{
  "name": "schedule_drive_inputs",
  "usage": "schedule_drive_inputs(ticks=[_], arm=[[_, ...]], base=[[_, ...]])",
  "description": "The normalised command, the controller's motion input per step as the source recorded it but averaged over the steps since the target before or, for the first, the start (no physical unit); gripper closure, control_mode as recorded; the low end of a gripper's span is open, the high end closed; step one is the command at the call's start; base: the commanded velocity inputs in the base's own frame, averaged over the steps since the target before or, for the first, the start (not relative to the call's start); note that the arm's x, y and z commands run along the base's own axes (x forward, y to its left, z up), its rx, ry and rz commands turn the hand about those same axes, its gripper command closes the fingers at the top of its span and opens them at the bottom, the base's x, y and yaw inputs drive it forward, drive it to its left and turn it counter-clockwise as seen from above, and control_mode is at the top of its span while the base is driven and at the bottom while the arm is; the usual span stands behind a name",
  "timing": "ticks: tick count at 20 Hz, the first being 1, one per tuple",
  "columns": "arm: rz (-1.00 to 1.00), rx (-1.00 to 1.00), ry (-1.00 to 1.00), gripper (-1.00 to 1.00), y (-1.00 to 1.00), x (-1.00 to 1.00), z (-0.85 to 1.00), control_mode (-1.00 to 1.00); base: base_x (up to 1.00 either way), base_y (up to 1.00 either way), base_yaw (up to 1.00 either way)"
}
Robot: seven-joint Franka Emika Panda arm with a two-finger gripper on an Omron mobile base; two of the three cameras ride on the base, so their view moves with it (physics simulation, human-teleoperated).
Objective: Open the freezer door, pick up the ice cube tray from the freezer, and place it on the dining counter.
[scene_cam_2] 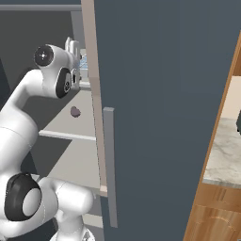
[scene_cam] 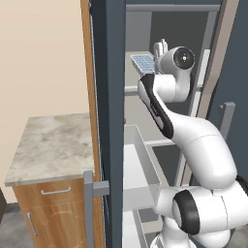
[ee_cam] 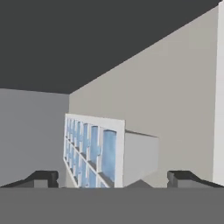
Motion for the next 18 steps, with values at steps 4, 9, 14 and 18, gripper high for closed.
schedule_drive_inputs(ticks=[4,9,14,18], arm=[[0.00,0.00,0.04,-1.00,0.02,0.00,-0.10,-1.00],[0.00,0.00,0.02,-1.00,0.12,0.01,-0.07,-1.00],[0.00,0.00,0.00,-1.00,0.13,0.04,-0.07,-1.00],[0.00,0.00,0.00,-1.00,0.14,0.03,0.00,-1.00]], base=[[0.00,0.00,0.00],[0.00,0.00,0.00],[0.00,0.00,0.00],[0.00,0.00,0.00]])
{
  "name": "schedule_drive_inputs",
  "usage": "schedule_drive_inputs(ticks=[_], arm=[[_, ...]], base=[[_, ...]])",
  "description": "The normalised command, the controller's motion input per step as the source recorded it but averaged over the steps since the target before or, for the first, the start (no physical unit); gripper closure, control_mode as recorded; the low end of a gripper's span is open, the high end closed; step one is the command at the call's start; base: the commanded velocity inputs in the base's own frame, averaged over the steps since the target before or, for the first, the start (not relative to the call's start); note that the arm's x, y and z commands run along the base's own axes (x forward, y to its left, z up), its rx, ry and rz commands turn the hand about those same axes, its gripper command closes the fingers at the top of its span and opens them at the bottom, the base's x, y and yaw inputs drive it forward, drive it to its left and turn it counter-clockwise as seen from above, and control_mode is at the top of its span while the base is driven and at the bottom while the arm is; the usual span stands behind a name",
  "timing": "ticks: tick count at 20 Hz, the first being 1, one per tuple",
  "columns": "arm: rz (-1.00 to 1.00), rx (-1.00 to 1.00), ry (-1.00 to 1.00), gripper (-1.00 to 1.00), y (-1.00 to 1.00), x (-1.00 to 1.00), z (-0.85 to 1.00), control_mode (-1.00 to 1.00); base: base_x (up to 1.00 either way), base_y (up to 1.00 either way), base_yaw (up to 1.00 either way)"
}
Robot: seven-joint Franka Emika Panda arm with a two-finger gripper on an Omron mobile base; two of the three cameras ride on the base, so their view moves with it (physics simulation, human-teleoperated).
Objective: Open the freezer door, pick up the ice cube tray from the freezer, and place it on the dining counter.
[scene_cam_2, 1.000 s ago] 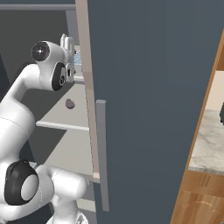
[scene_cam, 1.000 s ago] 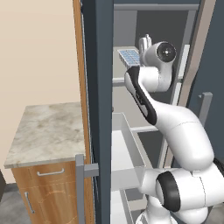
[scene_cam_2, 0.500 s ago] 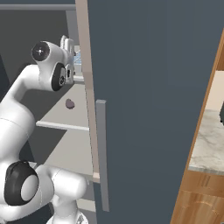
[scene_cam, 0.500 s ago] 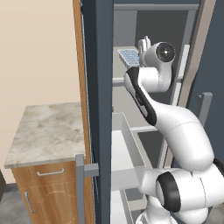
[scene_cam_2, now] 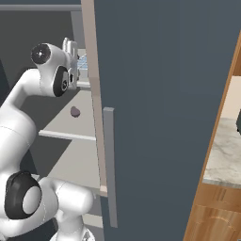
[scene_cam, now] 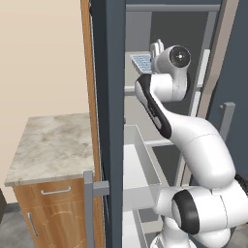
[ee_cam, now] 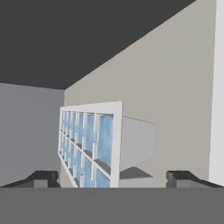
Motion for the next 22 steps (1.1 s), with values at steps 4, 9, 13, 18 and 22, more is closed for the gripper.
schedule_drive_inputs(ticks=[4,9,13,18,22], arm=[[0.00,0.00,0.00,-1.00,0.12,0.07,0.00,-1.00],[0.00,0.00,0.00,-1.00,0.05,0.16,0.00,-1.00],[0.00,0.00,0.00,-1.00,0.04,0.28,0.00,-1.00],[0.00,0.00,0.00,-1.00,0.10,0.26,0.00,-1.00],[0.00,0.00,0.00,-1.00,0.15,0.22,0.00,-1.00]], base=[[0.00,0.00,0.00],[0.00,0.00,0.00],[0.00,0.00,0.00],[0.00,0.00,0.00],[0.00,0.00,0.00]])
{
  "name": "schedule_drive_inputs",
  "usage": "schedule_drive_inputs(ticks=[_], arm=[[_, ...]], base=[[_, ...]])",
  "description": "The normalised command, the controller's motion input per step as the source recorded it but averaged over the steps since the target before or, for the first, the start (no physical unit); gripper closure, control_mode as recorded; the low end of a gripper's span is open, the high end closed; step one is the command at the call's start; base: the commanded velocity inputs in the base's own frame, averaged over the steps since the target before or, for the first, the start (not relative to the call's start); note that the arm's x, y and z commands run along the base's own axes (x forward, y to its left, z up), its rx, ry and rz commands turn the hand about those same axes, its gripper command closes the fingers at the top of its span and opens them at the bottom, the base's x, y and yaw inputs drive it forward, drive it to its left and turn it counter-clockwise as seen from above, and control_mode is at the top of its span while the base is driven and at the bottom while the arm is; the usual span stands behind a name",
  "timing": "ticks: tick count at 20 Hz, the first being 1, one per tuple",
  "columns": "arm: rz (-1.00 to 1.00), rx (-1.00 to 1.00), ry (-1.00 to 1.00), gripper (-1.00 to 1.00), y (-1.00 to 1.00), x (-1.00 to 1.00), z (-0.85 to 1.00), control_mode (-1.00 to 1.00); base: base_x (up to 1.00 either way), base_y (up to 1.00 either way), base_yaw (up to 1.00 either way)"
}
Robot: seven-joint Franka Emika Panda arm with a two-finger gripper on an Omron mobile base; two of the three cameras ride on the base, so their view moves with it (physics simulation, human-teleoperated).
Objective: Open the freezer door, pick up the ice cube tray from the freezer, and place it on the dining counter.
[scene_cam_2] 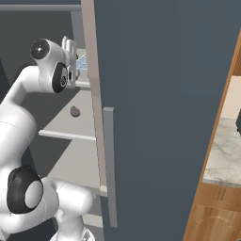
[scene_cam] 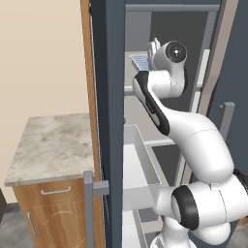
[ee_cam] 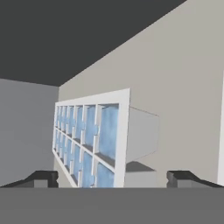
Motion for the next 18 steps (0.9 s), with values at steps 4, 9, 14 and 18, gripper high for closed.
schedule_drive_inputs(ticks=[4,9,14,18], arm=[[0.00,0.00,0.00,-1.00,0.17,0.17,0.00,-1.00],[0.00,0.00,0.00,-1.00,0.08,0.11,0.00,-1.00],[0.00,0.00,0.00,-1.00,0.00,0.00,0.00,-1.00],[0.00,0.00,0.00,-1.00,0.00,0.00,0.00,-1.00]], base=[[0.00,0.00,0.00],[0.00,0.00,0.00],[0.00,0.00,0.00],[0.00,0.00,0.00]])
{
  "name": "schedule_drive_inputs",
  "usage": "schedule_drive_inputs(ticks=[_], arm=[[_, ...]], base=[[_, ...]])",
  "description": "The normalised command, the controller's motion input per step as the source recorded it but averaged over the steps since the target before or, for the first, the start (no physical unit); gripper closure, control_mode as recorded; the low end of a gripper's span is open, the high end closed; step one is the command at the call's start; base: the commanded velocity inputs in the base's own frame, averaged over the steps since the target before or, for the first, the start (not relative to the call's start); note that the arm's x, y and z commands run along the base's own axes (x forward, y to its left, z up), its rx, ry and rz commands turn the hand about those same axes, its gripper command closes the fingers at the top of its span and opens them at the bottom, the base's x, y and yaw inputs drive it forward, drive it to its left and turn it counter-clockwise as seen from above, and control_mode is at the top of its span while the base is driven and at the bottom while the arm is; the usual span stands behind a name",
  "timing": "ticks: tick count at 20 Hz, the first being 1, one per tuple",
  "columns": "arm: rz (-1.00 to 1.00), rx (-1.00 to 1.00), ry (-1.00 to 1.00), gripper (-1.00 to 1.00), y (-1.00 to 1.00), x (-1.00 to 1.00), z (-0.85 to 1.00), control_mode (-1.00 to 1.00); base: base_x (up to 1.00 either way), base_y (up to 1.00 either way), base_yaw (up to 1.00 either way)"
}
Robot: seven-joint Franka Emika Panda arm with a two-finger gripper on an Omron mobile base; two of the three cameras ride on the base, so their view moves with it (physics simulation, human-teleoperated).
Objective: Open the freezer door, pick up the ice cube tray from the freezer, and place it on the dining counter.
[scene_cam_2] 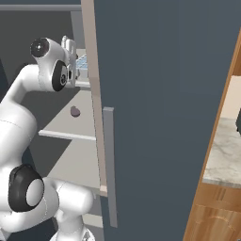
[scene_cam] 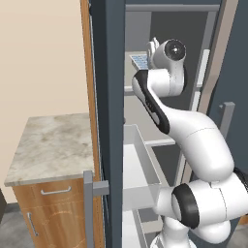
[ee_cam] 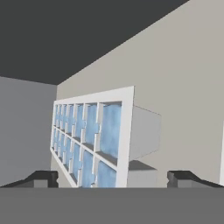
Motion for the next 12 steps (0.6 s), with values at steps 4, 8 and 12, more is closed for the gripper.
schedule_drive_inputs(ticks=[4,8,12], arm=[[0.00,0.00,0.00,1.00,0.00,0.00,0.00,-1.00],[0.00,0.00,0.00,1.00,0.00,0.00,0.00,-1.00],[0.00,0.00,0.00,1.00,0.00,0.00,0.00,-1.00]], base=[[0.00,0.00,0.00],[0.00,0.00,0.00],[0.00,0.00,0.00]])
